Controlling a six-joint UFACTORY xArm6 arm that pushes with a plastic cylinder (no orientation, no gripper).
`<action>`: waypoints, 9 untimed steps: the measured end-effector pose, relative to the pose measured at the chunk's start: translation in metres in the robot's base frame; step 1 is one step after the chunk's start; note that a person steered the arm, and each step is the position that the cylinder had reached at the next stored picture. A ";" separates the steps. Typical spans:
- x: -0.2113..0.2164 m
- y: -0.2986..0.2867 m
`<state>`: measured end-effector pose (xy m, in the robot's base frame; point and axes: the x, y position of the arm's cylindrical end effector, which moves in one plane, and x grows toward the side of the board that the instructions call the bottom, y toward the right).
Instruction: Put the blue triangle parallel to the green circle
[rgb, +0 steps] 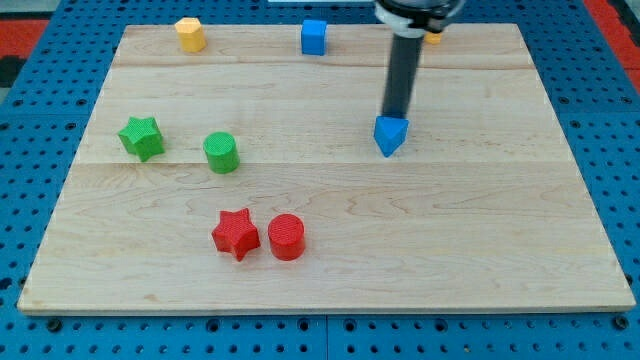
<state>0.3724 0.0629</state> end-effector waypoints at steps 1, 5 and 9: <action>-0.001 -0.049; 0.048 0.088; 0.048 0.088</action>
